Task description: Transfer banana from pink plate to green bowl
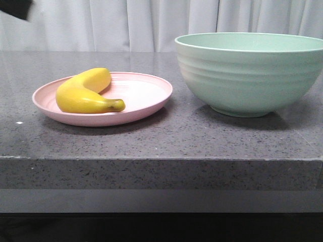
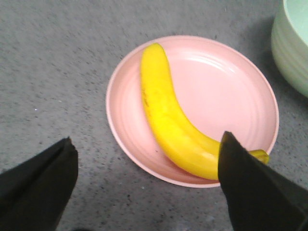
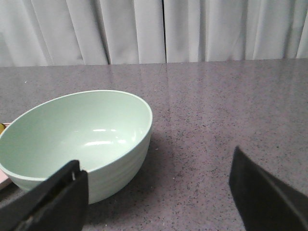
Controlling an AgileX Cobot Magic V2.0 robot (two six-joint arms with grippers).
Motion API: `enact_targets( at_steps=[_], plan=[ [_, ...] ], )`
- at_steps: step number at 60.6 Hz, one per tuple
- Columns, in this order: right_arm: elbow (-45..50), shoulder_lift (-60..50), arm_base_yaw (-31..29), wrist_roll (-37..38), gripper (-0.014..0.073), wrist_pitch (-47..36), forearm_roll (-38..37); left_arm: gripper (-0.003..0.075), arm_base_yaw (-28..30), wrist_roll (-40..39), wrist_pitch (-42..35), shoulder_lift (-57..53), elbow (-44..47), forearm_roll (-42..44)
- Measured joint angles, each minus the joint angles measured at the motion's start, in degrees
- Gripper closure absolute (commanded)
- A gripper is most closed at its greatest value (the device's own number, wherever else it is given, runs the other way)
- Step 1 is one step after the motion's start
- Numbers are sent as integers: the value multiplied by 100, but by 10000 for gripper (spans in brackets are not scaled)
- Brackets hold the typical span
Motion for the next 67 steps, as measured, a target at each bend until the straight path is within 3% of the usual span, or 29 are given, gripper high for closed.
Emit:
enact_targets(
  at_steps=[10, 19, 48, 55, 67],
  plan=[
    [0, 0, 0, 0, -18, 0, 0, 158, -193, -11, 666, 1220, -869, -211],
    [0, 0, 0, 0, -18, 0, 0, 158, -207, -32, 773, 1954, -1295, -233],
    [0, 0, 0, 0, -18, 0, 0, 160, -76, -52, 542, 2937, -1428, -233],
    [0, 0, 0, 0, -18, 0, 0, 225, -76, -52, 482, 2984, -1430, -233],
    [0, 0, 0, 0, -18, 0, 0, 433, -76, -65, 334, 3008, -1430, -233]
  ],
)
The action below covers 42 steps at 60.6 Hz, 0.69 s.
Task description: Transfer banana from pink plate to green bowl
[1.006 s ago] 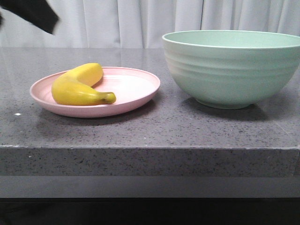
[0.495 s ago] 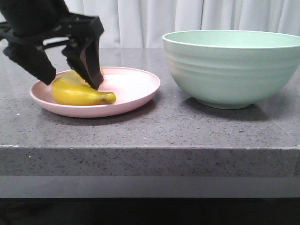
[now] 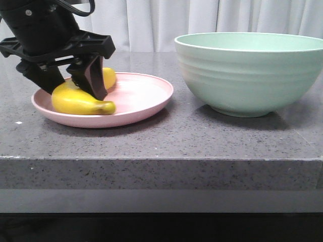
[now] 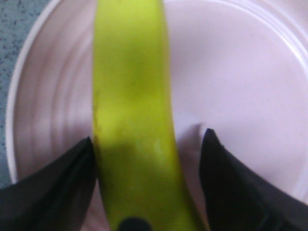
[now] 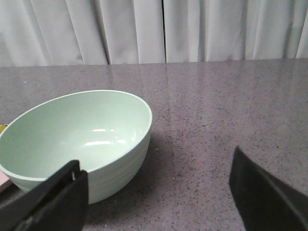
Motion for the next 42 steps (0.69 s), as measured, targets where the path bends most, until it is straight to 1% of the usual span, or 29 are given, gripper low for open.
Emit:
enact_targets(
  at_steps=[5, 11, 17, 27, 31, 36, 42],
  plan=[
    [0, 0, 0, 0, -18, 0, 0, 508, 0, 1, -143, 0, 0, 0],
    [0, 0, 0, 0, -18, 0, 0, 566, 0, 1, -409, 11, 0, 0],
    [0, 0, 0, 0, -18, 0, 0, 579, 0, 1, -769, 11, -77, 36],
    [0, 5, 0, 0, -18, 25, 30, 579, 0, 1, -794, -7, -605, 65],
    [0, 40, 0, 0, -18, 71, 210, 579, -25, 11, -715, -92, -840, 68],
    [-73, 226, 0, 0, -18, 224, 628, 579, -139, 11, -585, -319, -989, 117],
    [-311, 639, 0, 0, -18, 324, 1533, 579, -431, 11, -495, -637, -1039, 117]
  ],
)
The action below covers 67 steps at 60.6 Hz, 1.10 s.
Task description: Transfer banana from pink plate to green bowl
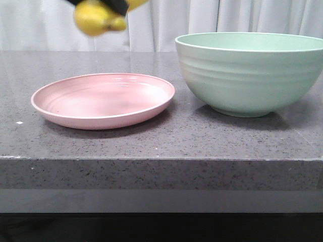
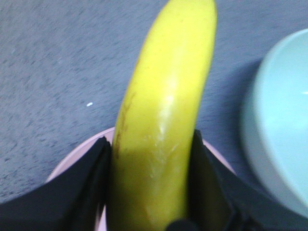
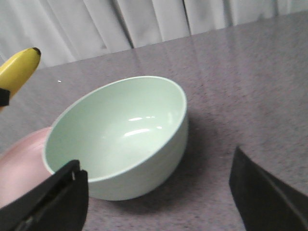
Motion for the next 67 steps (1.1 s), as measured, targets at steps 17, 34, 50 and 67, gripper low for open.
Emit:
enact_targets(
  at_steps=[17, 34, 50, 67],
  plan=[
    [-801, 1503, 391, -916, -17, 40, 2528, 584, -1020, 10, 231, -656, 0, -39],
    [-1665, 2915, 1217, -2822, -17, 105, 4851, 584, -1581, 21, 269, -740, 0, -50],
    [-2269, 4110, 1447, -4099, -17, 515, 6415, 584, -1591, 21, 279, -740, 0, -50],
    [-2486, 4640, 1458, -4680, 214, 997, 7196, 584, -1595, 21, 298, -740, 0, -50]
  ],
)
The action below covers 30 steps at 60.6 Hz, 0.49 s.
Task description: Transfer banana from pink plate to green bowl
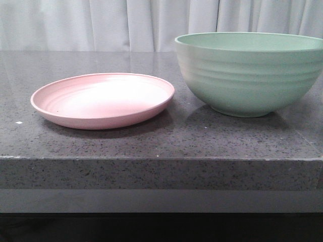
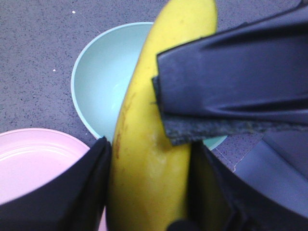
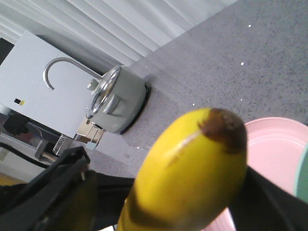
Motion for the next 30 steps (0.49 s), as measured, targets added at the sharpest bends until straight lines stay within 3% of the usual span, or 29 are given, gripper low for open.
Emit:
enact_targets(
  at_steps=[6, 12, 16, 26, 30],
  plan=[
    [0, 26, 0, -25, 382, -39, 38, 581, 0, 0, 0, -13, -13, 0],
    [0, 26, 0, -13, 489, -48, 67, 543, 0, 0, 0, -22, -31, 0],
    [0, 26, 0, -13, 498, -77, 77, 474, 0, 9, 0, -22, -31, 0],
    [-105, 26, 0, -490, 498, -362, -18, 181, 0, 21, 0, -22, -31, 50],
    [-234, 61, -57, -771, 498, -629, -233, 144, 0, 21, 0, -22, -31, 50]
  ],
)
